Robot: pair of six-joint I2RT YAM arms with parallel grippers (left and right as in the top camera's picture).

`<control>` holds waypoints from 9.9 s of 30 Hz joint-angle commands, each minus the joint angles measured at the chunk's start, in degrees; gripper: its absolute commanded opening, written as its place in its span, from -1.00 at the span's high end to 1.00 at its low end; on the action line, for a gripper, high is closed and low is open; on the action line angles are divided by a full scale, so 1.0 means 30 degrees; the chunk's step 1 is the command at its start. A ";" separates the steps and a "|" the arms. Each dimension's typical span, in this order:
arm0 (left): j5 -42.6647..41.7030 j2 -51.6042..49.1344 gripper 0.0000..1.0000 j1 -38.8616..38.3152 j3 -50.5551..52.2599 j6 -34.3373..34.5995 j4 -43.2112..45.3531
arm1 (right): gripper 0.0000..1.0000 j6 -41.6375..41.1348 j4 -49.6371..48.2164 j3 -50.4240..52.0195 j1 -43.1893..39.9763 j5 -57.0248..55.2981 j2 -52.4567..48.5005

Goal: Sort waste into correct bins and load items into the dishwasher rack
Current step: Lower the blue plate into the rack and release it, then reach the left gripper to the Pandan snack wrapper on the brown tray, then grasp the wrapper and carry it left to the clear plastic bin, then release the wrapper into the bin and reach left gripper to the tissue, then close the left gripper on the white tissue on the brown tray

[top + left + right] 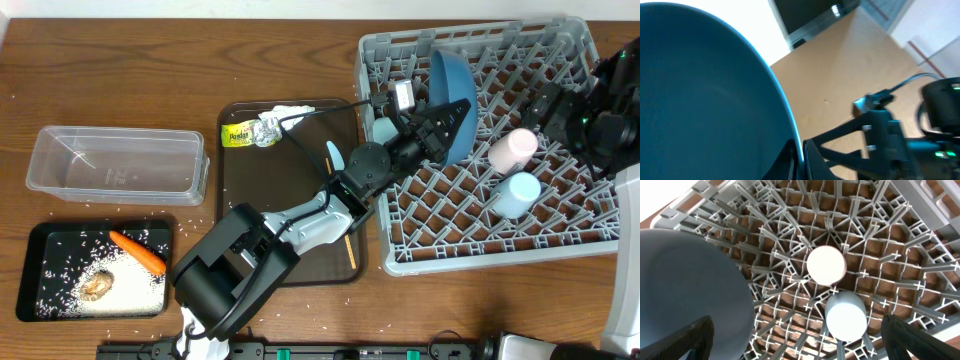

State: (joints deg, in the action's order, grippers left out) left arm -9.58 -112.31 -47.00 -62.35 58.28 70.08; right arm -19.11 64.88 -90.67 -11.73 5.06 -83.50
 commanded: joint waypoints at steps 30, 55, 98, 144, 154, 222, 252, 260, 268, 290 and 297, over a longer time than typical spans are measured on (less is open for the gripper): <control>0.0029 -0.0219 -0.96 0.0291 -0.0401 -0.0189 -0.4211 | -0.99 -0.0117 0.0175 -0.0051 -0.0284 -0.0248 0.0335; 0.5078 0.5690 -0.96 0.1173 -0.0408 -0.5945 -2.0997 | -0.99 -0.0124 0.0168 -0.0051 -0.0284 -0.0248 0.0335; 0.7417 0.3708 -0.79 0.9595 -0.0401 -1.7937 -2.9004 | -0.98 0.2827 0.0583 0.0495 0.3424 0.4393 0.0335; 0.5552 0.3053 -0.39 1.1489 -0.0073 -1.1672 -2.9427 | -0.99 0.2834 0.1107 0.0801 0.3432 0.3810 0.0328; 0.4401 0.3024 -0.04 1.1482 0.0095 -1.1278 -2.9631 | -0.97 0.2834 0.1115 0.0801 0.3432 0.3810 0.0328; 0.0109 0.7133 -0.36 1.3835 -0.0437 -2.1485 -2.8523 | -0.99 0.2820 0.0299 0.0801 0.3432 0.3810 0.0328; -0.0095 -0.1202 -0.14 1.0353 -0.0437 -2.3409 -2.0881 | -0.98 0.2820 0.0452 0.0816 0.3439 0.3818 -0.0044; -0.0109 -0.1377 0.12 1.0353 -0.0437 -2.3336 -1.9489 | -0.98 0.2820 0.0678 0.0816 0.3439 0.3825 -0.0044; -0.0102 -0.2295 0.15 1.0353 -0.0437 -2.1944 -1.8484 | -0.97 0.2820 0.0954 0.0816 0.3432 0.3818 -0.0044; -0.0109 0.1537 0.88 1.0353 -0.0437 -1.8134 -2.1179 | -0.99 0.2827 0.1129 0.0816 0.3432 0.3810 -0.0044; -0.0102 -0.0022 0.00 0.9974 -0.0437 -1.5263 -1.9802 | -0.99 0.2820 0.0925 0.0816 0.3432 0.3810 -0.0044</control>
State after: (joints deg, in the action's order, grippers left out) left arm -10.02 -109.65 -16.32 -63.99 6.83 9.93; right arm -11.46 67.88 -88.40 -2.26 16.71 -83.53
